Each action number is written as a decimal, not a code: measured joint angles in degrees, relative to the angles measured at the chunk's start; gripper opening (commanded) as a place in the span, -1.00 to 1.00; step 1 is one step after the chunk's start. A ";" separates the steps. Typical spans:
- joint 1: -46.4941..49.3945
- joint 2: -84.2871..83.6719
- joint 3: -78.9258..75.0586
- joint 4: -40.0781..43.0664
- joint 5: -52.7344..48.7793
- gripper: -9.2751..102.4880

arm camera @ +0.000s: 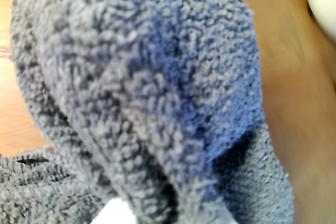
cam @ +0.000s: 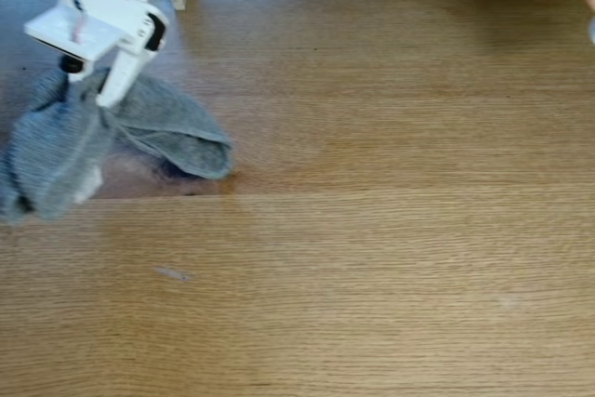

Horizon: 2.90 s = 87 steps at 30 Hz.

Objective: Clean the area in front of the robot

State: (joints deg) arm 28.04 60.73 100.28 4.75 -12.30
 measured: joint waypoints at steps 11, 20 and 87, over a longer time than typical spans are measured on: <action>-14.59 -14.68 -8.61 7.65 2.29 -0.84; -17.58 -33.66 -19.42 -10.37 -2.20 -0.84; -8.61 -24.43 -40.43 44.91 -7.65 -0.84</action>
State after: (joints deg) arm 19.42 36.30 59.85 49.66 -19.95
